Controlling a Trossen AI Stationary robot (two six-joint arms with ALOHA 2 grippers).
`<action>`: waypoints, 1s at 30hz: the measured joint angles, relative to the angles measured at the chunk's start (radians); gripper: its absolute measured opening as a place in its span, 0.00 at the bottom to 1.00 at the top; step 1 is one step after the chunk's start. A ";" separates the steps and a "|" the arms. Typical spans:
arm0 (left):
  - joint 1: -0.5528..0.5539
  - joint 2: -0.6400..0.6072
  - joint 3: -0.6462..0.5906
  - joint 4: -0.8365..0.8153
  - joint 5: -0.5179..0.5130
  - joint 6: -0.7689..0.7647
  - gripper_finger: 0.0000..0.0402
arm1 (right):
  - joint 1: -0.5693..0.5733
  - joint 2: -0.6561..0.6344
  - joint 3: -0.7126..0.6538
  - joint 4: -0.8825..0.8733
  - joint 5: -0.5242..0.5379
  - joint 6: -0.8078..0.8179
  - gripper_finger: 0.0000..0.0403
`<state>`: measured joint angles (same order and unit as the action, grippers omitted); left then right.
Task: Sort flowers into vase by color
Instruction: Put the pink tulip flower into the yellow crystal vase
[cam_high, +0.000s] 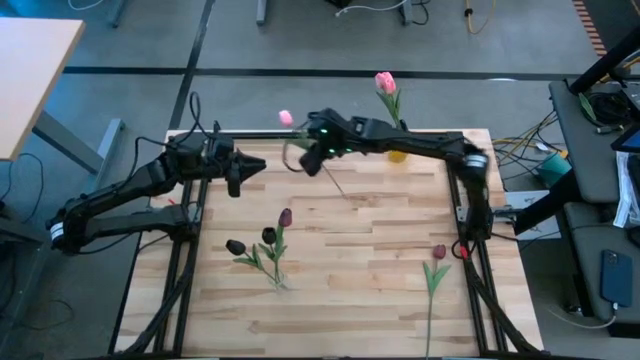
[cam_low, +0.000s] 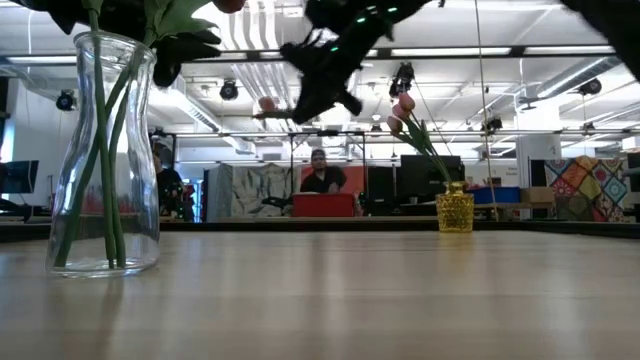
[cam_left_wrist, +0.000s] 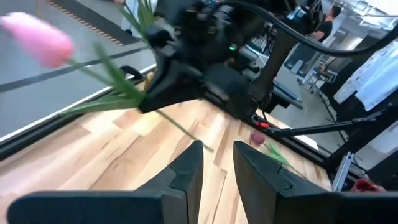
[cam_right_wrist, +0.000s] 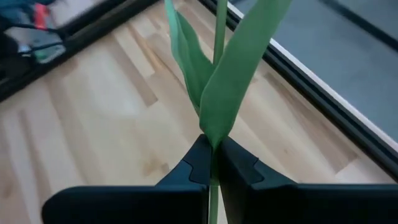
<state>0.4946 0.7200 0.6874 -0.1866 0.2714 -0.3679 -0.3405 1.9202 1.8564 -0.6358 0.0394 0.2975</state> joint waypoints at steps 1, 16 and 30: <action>0.000 0.000 0.000 0.007 0.000 -0.001 0.19 | 0.000 -0.048 -0.070 0.043 -0.004 -0.007 0.02; 0.000 0.001 0.000 0.078 -0.003 -0.038 0.19 | -0.094 -0.816 -0.922 0.740 0.074 -0.160 0.02; 0.000 0.002 0.000 0.135 -0.082 -0.032 0.19 | -0.414 -1.099 -1.243 0.976 0.092 -0.284 0.02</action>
<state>0.4946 0.7223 0.6872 -0.0517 0.1890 -0.3995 -0.7547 0.8207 0.6129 0.3405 0.1318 0.0136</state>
